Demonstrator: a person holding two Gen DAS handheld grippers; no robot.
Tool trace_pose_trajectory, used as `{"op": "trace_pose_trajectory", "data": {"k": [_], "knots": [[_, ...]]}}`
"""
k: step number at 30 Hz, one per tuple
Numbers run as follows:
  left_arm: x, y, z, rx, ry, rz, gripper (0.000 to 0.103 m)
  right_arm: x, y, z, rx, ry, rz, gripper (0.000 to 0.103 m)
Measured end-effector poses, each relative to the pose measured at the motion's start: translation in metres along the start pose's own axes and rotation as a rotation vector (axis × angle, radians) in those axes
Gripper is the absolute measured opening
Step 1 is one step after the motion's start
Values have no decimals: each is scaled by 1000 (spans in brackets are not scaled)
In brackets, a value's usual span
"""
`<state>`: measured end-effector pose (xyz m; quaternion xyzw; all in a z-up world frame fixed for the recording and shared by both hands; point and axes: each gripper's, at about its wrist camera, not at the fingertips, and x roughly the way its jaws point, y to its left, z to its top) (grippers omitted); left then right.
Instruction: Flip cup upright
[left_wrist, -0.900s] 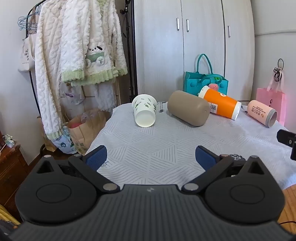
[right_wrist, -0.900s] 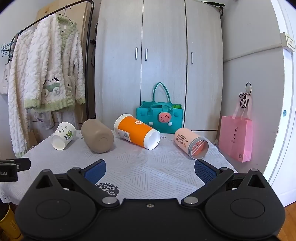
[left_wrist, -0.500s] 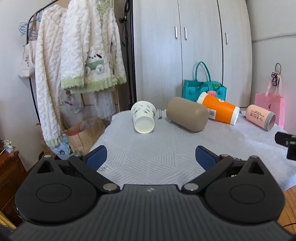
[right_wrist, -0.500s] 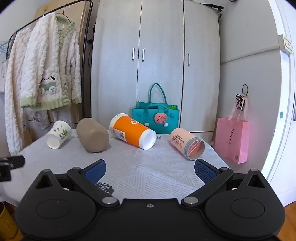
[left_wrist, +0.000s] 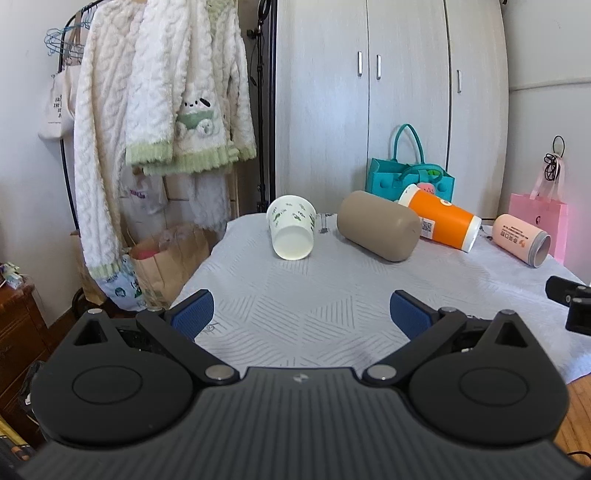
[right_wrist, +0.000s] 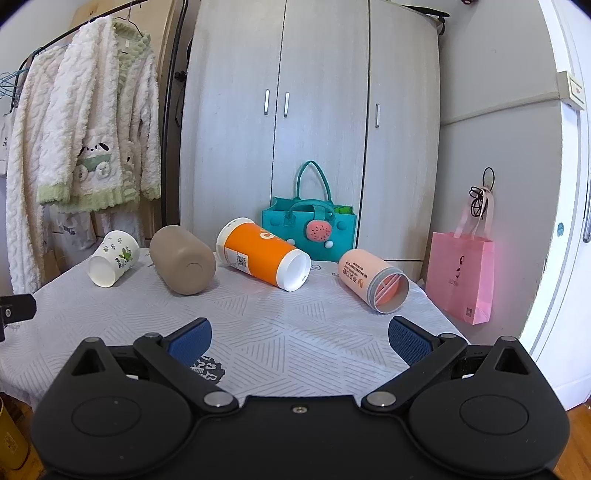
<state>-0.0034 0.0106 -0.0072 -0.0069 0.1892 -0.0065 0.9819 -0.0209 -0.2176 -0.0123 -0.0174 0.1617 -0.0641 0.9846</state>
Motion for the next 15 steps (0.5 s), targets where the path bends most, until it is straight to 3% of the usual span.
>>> {"op": "trace_pose_trajectory", "data": {"k": [15], "knots": [[4, 1, -4, 23, 4, 20, 103, -3, -4, 3, 24, -16, -2, 103]]}}
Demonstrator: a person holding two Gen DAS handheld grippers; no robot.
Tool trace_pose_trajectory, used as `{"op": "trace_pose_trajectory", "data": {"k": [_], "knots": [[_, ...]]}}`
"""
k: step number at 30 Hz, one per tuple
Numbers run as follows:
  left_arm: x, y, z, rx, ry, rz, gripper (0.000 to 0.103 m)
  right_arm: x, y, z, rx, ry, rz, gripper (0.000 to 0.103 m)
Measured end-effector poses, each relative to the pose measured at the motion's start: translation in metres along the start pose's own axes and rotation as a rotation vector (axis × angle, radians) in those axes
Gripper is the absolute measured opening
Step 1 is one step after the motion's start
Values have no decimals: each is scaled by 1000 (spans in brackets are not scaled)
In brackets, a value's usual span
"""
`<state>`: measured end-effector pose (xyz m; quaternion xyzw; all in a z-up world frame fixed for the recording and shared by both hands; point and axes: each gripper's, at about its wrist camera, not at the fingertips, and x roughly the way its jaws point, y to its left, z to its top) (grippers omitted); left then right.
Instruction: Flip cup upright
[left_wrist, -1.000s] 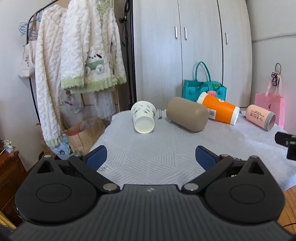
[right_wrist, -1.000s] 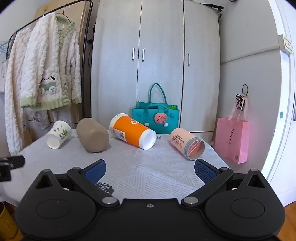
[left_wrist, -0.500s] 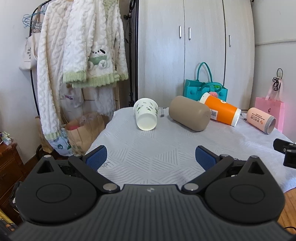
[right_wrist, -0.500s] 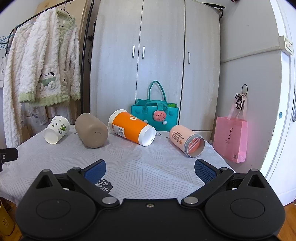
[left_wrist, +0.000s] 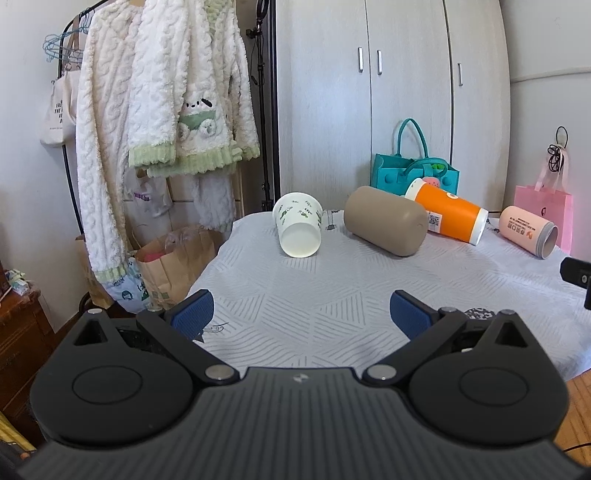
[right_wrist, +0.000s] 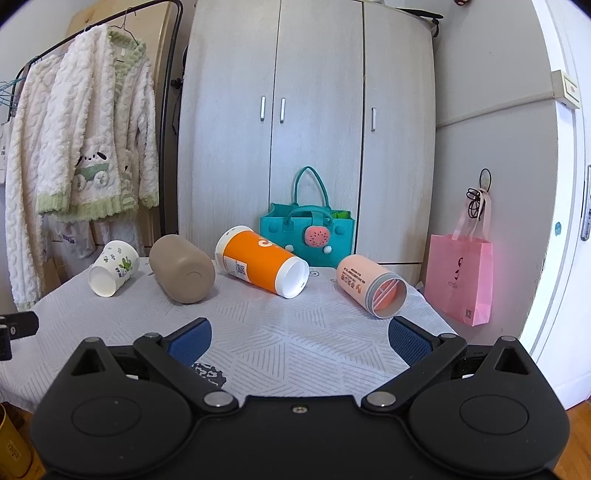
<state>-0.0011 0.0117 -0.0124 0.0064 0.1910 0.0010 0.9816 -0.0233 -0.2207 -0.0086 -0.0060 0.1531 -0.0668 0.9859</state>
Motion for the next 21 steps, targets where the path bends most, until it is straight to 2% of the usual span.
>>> {"op": "trace_pose_trajectory", "data": {"k": [21], "knots": [[5, 1, -3, -7, 24, 12, 103, 6, -1, -3, -3, 17, -14, 103]]}}
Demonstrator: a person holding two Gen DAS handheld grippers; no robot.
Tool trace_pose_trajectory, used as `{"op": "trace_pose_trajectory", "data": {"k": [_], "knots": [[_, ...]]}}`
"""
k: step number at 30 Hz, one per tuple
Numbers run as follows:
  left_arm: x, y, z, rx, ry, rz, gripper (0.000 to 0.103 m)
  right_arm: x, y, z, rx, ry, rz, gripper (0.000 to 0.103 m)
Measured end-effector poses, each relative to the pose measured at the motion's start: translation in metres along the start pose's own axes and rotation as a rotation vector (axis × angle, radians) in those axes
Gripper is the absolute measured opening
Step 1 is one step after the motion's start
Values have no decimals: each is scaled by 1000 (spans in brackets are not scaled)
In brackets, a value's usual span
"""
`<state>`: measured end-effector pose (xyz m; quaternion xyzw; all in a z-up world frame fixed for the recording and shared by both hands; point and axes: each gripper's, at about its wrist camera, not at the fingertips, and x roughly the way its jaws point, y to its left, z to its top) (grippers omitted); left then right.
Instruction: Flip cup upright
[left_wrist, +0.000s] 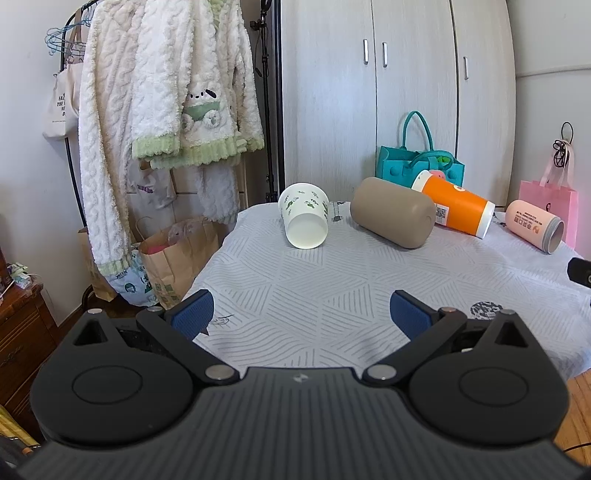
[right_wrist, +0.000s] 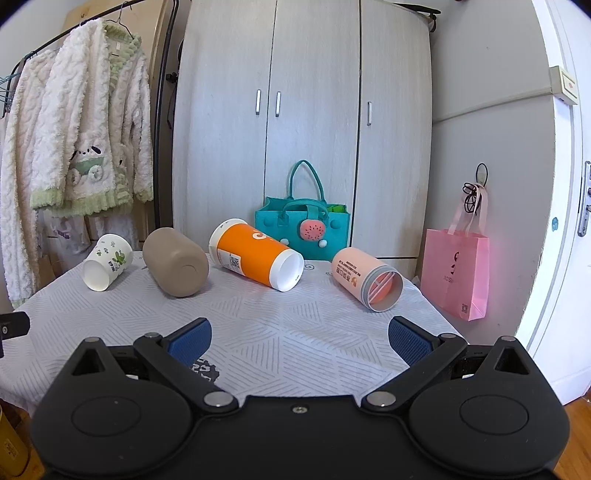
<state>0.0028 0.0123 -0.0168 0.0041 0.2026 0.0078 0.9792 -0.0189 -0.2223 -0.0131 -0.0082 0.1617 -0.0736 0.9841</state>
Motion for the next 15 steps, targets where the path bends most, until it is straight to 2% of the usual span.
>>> {"op": "trace_pose_trajectory", "data": {"k": [15], "knots": [[-2, 7, 1, -32, 17, -14, 103, 2, 2, 0, 8, 16, 17, 103]]}}
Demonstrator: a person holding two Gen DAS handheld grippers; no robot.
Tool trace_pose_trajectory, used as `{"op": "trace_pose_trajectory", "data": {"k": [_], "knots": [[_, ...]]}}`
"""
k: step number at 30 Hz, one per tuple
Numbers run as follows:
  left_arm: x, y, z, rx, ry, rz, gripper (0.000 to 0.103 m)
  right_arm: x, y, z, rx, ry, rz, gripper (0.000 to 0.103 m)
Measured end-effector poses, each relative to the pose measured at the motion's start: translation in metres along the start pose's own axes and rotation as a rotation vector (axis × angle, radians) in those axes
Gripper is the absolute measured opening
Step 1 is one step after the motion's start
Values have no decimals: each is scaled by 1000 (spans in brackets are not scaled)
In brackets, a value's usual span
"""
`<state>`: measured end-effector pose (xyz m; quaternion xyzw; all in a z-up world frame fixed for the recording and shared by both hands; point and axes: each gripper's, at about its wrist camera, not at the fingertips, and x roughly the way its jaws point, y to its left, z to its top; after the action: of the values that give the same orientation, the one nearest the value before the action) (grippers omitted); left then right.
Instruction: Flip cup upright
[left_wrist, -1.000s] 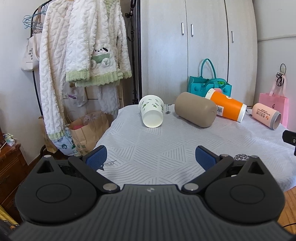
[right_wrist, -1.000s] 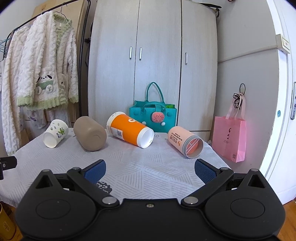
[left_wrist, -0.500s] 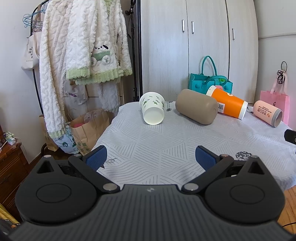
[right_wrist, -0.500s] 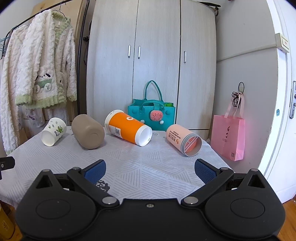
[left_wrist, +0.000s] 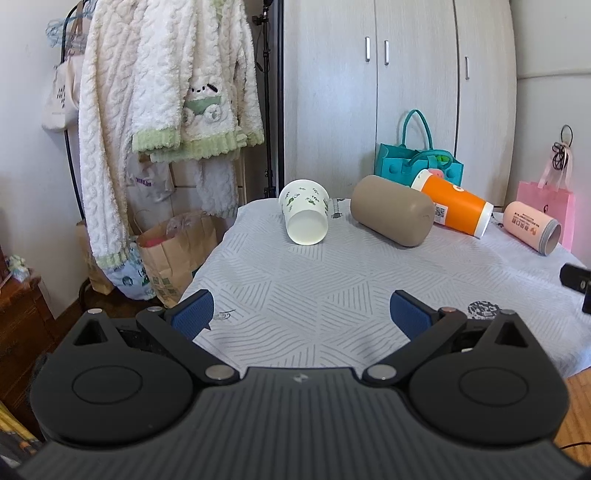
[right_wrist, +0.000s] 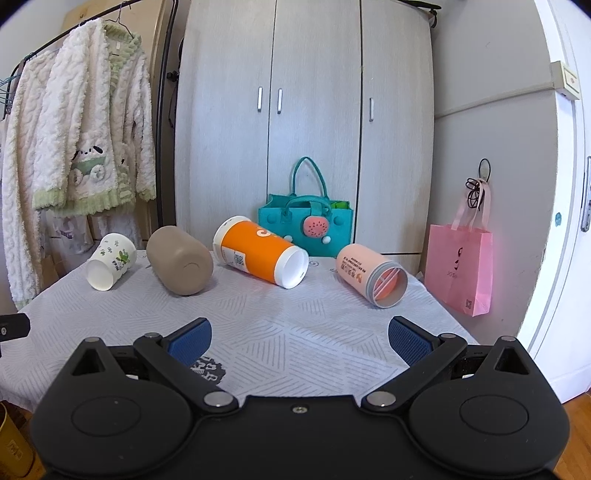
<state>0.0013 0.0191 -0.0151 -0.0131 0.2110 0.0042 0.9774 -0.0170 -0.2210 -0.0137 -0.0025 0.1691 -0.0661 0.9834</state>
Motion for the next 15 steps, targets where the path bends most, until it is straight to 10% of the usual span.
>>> {"op": "trace_pose_trajectory", "data": {"k": [15], "knots": [[-2, 8, -2, -2, 9, 13, 103, -6, 11, 1, -18, 22, 23, 103]]}}
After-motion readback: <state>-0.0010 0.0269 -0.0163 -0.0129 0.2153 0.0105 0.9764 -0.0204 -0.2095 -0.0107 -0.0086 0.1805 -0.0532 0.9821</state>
